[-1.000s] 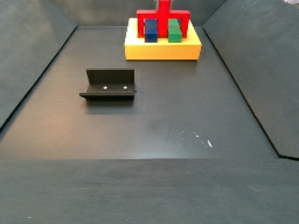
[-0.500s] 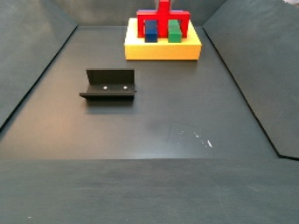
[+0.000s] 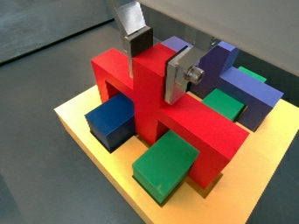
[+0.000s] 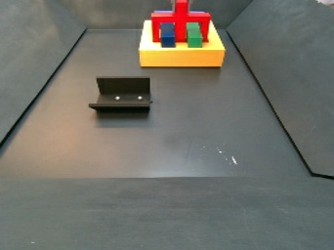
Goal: Pick up the red object. Move up. Place the red object on the fixture. Regrasp the red object. Move to above the board. Insert the red object.
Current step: Insert the red object.
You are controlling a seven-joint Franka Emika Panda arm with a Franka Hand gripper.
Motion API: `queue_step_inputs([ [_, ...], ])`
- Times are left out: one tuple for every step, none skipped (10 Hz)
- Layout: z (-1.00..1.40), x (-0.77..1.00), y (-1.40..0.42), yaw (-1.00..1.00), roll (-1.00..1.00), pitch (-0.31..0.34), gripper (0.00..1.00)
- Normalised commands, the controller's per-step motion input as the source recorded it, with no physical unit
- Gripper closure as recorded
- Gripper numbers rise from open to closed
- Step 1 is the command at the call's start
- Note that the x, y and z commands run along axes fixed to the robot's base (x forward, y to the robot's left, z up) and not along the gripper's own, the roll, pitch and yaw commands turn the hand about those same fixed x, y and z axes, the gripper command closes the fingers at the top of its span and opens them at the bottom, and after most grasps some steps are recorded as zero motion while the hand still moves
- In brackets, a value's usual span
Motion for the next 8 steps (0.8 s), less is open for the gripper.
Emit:
queue_step_inputs([
  [-0.32,0.08,0.02,-0.09,0.04,-0.006,1.0],
  [0.0,0.0,0.0,0.0,0.04,0.043,1.0],
  [0.01,-0.03,0.0,0.0,0.04,0.06,1.0],
  [0.0,0.06,0.0,0.0,0.09,0.096,1.0],
  [0.0,0.13,0.0,0.0,0.18,0.123,1.0],
  [0.01,0.15,0.0,0.0,0.28,0.203,1.0],
  [0.07,0.18,0.0,0.0,0.25,0.233,1.0],
  [0.06,0.18,0.0,0.0,0.23,0.223,1.0],
])
